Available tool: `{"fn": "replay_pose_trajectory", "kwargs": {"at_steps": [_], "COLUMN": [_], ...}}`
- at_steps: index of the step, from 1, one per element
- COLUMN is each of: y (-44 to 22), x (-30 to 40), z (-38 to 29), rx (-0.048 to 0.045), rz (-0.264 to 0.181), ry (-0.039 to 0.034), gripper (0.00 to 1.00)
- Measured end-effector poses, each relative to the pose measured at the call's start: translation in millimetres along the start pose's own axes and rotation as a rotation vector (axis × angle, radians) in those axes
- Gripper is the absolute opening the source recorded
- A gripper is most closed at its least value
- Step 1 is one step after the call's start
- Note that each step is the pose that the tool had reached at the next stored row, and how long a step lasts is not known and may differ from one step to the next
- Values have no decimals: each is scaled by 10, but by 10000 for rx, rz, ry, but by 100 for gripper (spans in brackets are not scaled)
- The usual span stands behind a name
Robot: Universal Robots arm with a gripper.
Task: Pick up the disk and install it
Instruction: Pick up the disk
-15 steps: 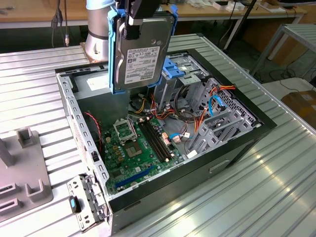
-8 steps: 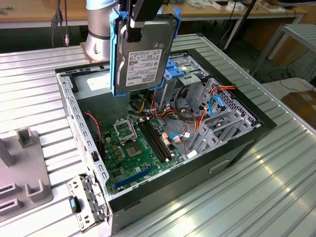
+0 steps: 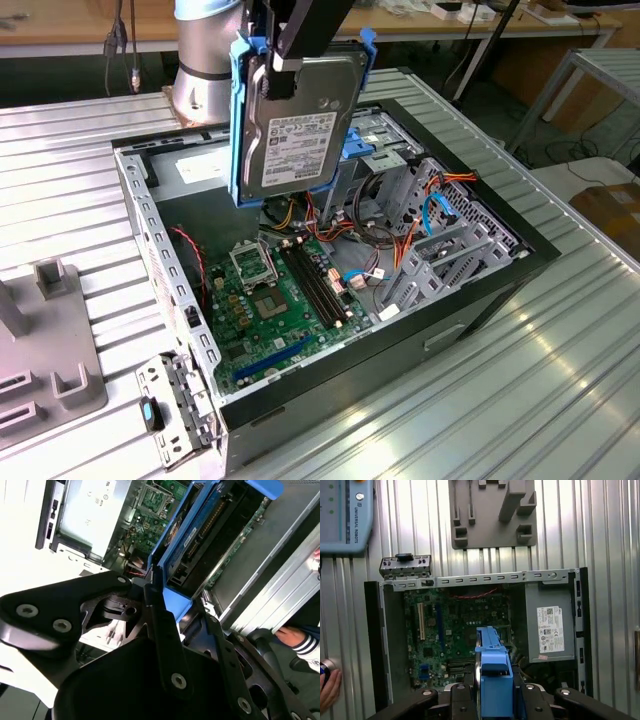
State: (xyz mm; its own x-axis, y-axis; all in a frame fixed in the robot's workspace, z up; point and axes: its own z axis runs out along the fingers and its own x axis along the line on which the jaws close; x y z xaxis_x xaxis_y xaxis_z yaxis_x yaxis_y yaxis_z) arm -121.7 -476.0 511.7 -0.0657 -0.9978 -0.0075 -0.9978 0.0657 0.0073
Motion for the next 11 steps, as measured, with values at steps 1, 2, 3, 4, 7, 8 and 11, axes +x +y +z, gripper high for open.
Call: {"fn": "replay_pose_trajectory", "kwargs": {"at_steps": [1,2,3,4,7,8,11], "y": [-3,-5,-7,-11,-21,-22,-26], "x": [39,74,105,159,294,311,360], "z": [5,8,10,16,59,73,125], "rx": [0,1,0,1,-6,-5,-6], "rz": [0,0,0,0,0,-1,0], "ry": [1,0,1,0,1,0,1], "gripper": [37,37,37,37,37,37,37]}}
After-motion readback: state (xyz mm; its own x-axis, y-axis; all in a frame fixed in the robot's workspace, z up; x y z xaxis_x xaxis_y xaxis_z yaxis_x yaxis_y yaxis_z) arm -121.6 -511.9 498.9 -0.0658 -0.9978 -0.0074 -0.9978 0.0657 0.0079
